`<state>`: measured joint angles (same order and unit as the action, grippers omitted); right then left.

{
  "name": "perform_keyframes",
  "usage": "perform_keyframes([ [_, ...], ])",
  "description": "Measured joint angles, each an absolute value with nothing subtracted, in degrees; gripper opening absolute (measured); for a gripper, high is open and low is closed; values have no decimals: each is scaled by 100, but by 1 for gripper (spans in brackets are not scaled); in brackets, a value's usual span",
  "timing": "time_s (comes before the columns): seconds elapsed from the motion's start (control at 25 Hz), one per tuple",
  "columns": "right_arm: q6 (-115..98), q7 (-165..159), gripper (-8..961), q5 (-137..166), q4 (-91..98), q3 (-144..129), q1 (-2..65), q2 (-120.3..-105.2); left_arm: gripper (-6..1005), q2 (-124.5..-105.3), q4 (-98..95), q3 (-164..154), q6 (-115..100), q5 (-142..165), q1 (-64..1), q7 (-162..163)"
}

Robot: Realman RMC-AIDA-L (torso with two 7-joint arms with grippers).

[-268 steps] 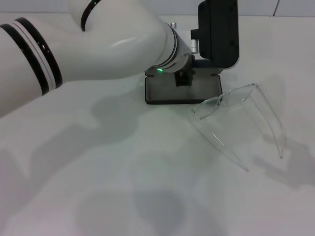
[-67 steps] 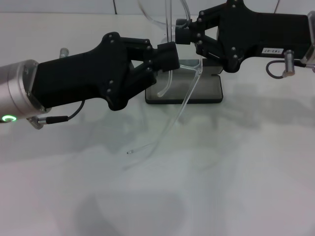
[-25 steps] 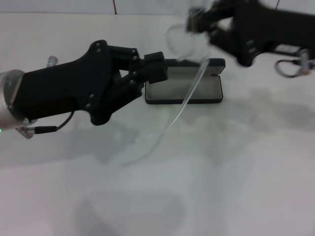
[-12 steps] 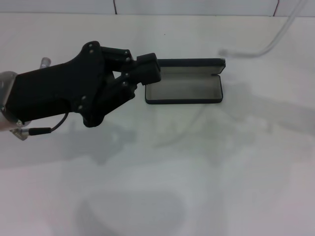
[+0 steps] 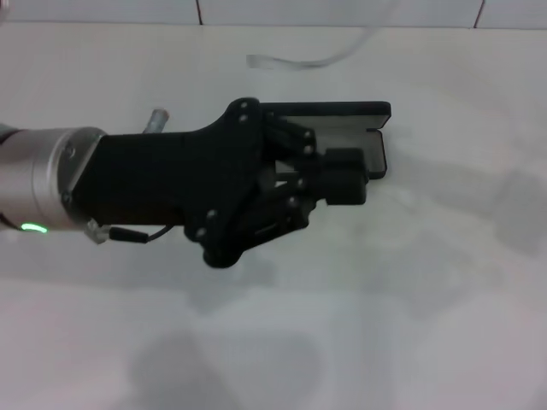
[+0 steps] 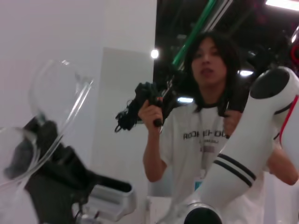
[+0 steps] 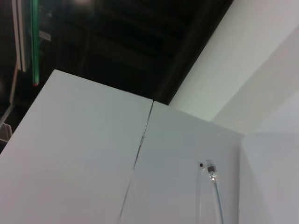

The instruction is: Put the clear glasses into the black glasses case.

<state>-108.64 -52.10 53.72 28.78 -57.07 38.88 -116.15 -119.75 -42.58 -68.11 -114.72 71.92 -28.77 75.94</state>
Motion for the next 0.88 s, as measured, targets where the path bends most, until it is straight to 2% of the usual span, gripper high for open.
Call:
perform_keyframes([
  [0.16,-10747,-4899,80,5392,2474,-5979,4169,-11613,80,-11987,-4087,-7028,-11471,6665,-2946,7429],
  [0.88,-9831,-4502,81,5347,2509,-7517,4181,-11619,80,-11986,-3119,-7066,-11146,5584,-2933,7005],
])
